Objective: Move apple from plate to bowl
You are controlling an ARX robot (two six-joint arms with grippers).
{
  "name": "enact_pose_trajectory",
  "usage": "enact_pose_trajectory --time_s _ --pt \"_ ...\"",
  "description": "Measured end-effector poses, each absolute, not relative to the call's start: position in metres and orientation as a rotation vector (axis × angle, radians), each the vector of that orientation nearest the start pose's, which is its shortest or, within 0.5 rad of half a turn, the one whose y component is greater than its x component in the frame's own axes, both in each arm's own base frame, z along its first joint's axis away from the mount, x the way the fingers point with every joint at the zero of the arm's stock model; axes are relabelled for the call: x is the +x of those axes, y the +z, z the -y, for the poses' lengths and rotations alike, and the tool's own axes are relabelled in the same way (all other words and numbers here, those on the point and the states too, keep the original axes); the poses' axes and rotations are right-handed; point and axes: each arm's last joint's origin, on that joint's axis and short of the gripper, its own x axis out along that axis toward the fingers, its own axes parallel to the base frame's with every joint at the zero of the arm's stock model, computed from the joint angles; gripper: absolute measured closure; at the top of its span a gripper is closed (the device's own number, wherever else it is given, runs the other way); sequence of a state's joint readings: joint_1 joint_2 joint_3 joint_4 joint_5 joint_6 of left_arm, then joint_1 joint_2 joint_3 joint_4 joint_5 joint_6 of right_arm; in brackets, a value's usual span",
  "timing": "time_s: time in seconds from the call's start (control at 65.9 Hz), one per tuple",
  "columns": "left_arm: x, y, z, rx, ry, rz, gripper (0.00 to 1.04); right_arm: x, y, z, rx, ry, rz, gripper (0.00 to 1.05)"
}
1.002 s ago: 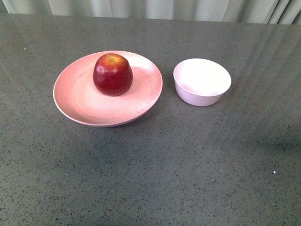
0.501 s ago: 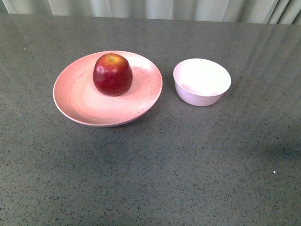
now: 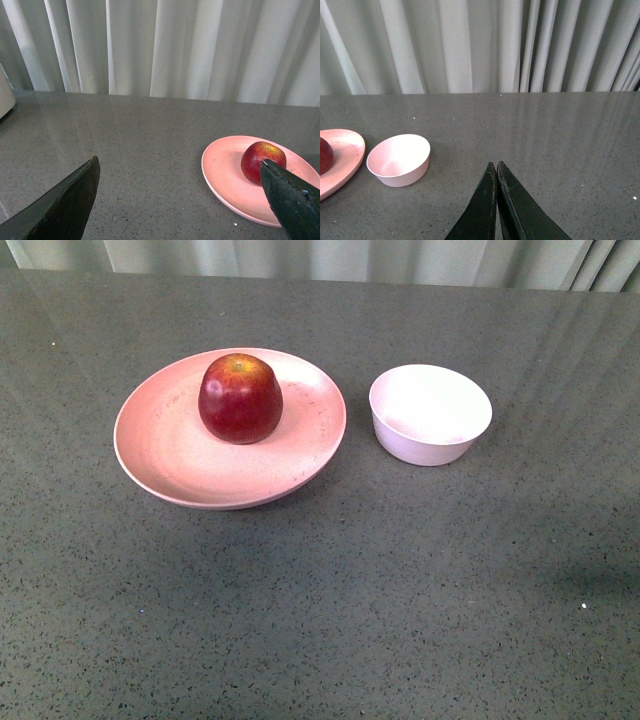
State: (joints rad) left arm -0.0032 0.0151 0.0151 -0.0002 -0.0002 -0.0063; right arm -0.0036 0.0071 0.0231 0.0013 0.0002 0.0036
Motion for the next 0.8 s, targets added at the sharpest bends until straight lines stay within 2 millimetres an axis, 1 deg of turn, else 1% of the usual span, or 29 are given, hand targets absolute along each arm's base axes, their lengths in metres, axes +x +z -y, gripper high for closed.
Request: enact_pose_trajectory --time_s 0.015,0.046,0.289,0.319,0.547,0.562,0.623,0.668,0.698,0.744,0.805 --pt "0.098 0.167 0.0 -0.006 -0.003 0.0 0.09 0.097 0.171 0.0 0.003 -0.004 0.018 1.02" --pt "0.098 0.167 0.0 -0.006 -0.003 0.0 0.09 0.097 0.171 0.0 0.003 -0.004 0.018 0.97" --pt "0.098 0.167 0.0 -0.006 -0.003 0.0 0.09 0.097 0.171 0.0 0.003 -0.004 0.018 0.55" --pt "0.098 0.167 0.0 -0.006 -0.003 0.0 0.09 0.097 0.171 0.0 0.002 -0.004 0.018 0.48" --pt "0.098 0.167 0.0 -0.006 -0.003 0.0 0.09 0.097 0.171 0.0 0.003 -0.004 0.018 0.1" --pt "0.098 0.167 0.0 -0.012 -0.026 -0.017 0.09 0.097 0.171 0.0 0.003 -0.004 0.018 0.08" --pt "0.101 0.167 0.001 -0.073 -0.201 -0.174 0.09 0.097 0.171 0.0 0.003 -0.004 0.018 0.09" --pt "0.11 0.169 0.005 -0.143 -0.345 -0.266 0.09 0.097 0.171 0.0 0.003 -0.001 0.019 0.09" --pt "0.117 0.171 0.008 -0.167 -0.408 -0.293 0.09 0.097 0.171 0.0 0.003 0.0 0.019 0.09" --pt "0.129 0.174 0.013 -0.191 -0.458 -0.318 0.09 0.097 0.171 0.0 0.002 0.0 0.019 0.09" --pt "0.145 0.176 0.019 -0.203 -0.47 -0.333 0.09 0.097 0.171 0.0 0.003 -0.001 0.02 0.09"
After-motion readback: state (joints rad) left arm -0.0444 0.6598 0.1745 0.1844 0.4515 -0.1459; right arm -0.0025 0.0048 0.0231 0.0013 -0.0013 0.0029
